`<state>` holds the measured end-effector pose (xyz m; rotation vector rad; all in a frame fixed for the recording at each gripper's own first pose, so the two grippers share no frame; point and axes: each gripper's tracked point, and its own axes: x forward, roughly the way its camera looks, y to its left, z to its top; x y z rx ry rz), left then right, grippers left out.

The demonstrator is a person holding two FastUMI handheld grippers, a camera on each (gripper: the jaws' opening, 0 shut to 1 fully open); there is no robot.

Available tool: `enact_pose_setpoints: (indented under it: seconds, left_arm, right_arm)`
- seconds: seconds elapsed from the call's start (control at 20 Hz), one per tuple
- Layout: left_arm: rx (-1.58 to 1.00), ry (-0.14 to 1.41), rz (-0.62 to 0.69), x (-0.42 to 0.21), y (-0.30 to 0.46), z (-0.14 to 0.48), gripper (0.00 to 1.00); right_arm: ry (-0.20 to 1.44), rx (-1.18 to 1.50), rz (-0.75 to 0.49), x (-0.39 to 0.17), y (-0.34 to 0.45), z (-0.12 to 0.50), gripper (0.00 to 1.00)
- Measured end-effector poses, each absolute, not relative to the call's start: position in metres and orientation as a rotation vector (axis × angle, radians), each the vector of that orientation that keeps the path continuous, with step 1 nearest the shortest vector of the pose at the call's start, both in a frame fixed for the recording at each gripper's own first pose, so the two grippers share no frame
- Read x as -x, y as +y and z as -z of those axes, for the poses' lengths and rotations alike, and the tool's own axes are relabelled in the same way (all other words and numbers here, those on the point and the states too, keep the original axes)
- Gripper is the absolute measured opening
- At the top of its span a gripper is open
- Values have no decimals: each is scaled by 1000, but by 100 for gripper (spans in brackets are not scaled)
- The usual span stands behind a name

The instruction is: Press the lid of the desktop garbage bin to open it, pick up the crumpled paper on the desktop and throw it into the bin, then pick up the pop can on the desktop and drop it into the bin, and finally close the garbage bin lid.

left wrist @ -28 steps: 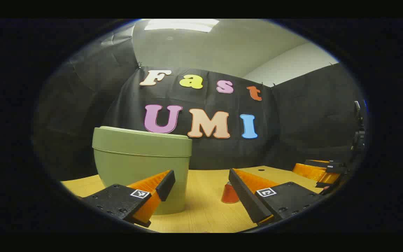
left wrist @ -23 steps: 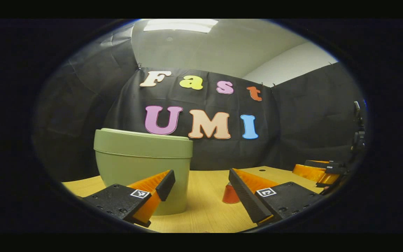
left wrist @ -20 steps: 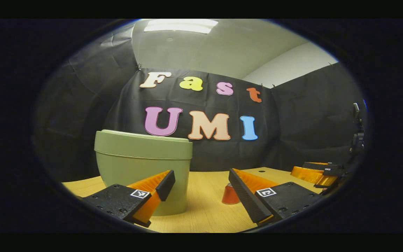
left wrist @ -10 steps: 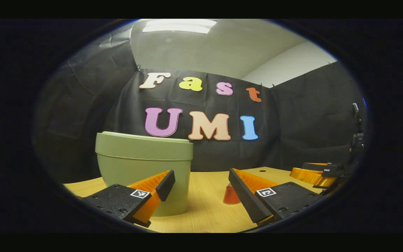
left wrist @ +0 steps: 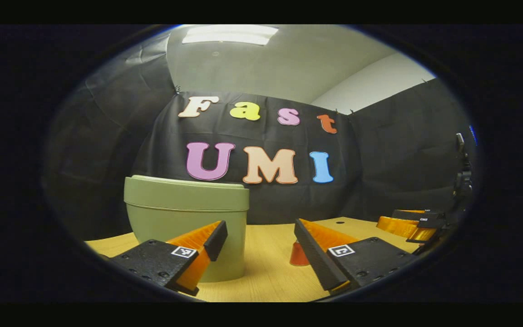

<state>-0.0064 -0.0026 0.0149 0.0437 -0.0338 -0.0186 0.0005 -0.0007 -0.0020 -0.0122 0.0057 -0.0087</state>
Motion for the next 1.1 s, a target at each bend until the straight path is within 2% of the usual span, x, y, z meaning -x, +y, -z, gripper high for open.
enact_pose_setpoints:
  seconds: [0.1,0.15,0.25,0.3,0.35,0.4,0.5,0.6,0.65,0.75,1.1]
  left_arm:
    - [-56,-36,30,6,-6,-17,77]
    - [-63,-32,32,7,-5,-17,65]
    - [-73,-21,48,7,-9,-16,58]
    - [-73,-17,58,8,-12,-15,57]
    - [-74,-13,65,8,-13,-15,49]
    - [-74,-7,69,8,-13,-13,43]
    - [-76,2,65,8,-12,-12,35]
    - [-76,1,50,9,-9,-14,18]
    - [-79,3,40,10,-7,-15,9]
    - [-79,-4,33,8,-3,-22,1]
    - [-68,-32,-4,-1,23,-73,0]
  right_arm:
    - [3,11,11,0,-1,2,97]
    - [2,9,11,0,-1,1,94]
    - [-4,11,6,1,1,0,97]
    - [-4,16,6,0,2,1,97]
    - [-2,23,5,0,2,2,94]
    - [3,28,5,-1,3,3,97]
    - [6,32,1,-1,6,4,96]
    - [5,42,0,-2,5,4,94]
    - [4,47,3,-1,4,3,97]
    - [-8,51,17,0,-2,-1,97]
    - [6,34,25,-2,-7,4,97]
